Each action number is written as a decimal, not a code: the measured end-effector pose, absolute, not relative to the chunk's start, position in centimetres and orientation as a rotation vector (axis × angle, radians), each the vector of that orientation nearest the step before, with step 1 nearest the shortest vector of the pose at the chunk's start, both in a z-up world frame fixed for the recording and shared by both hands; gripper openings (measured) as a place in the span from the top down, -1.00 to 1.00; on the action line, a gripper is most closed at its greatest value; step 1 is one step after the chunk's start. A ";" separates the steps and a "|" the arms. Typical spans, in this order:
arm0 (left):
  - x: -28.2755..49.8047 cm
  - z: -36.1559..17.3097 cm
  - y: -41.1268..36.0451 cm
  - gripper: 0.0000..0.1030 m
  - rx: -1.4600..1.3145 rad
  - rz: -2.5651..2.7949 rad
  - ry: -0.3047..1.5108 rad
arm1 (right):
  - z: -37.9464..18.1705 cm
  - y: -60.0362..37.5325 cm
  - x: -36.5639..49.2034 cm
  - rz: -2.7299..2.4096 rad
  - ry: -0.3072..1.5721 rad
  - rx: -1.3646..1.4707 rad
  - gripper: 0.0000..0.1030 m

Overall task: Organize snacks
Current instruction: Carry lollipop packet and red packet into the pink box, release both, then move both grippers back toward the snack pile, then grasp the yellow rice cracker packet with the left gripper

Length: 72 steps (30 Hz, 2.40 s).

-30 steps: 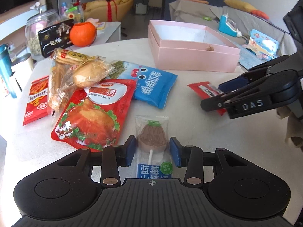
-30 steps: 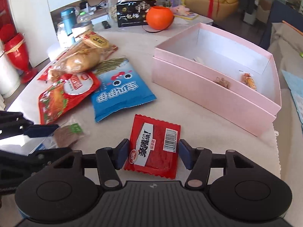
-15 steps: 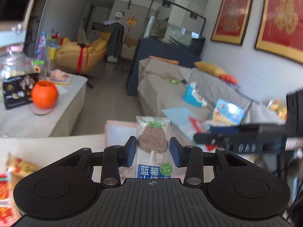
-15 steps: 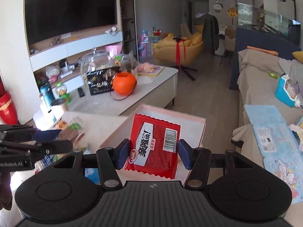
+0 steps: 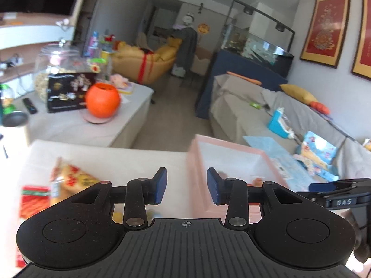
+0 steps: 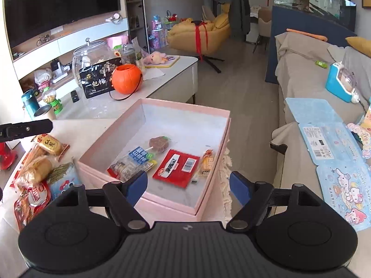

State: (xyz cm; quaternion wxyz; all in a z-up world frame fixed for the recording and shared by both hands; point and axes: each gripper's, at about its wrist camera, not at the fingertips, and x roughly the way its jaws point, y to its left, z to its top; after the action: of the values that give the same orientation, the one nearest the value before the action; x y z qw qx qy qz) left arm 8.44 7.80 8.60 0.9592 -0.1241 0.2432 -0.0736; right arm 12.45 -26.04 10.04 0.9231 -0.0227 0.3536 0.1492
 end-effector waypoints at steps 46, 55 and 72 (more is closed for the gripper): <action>11.9 8.8 14.3 0.18 -0.025 -0.042 0.486 | 3.0 -13.6 7.5 0.534 0.833 -0.161 -0.70; 19.8 4.4 14.2 0.22 0.155 -0.196 0.838 | 0.7 -15.5 6.9 0.575 0.753 -0.087 -0.88; 15.1 3.8 10.4 0.20 0.318 -0.198 0.913 | 0.2 -13.6 6.7 0.569 0.749 -0.154 -1.00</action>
State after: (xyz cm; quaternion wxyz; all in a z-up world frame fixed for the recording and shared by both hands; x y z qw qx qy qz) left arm 15.11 10.35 3.76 0.8808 0.1524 0.4381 -0.0950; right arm 6.69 -13.65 0.21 0.8885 -0.0740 0.3606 0.2741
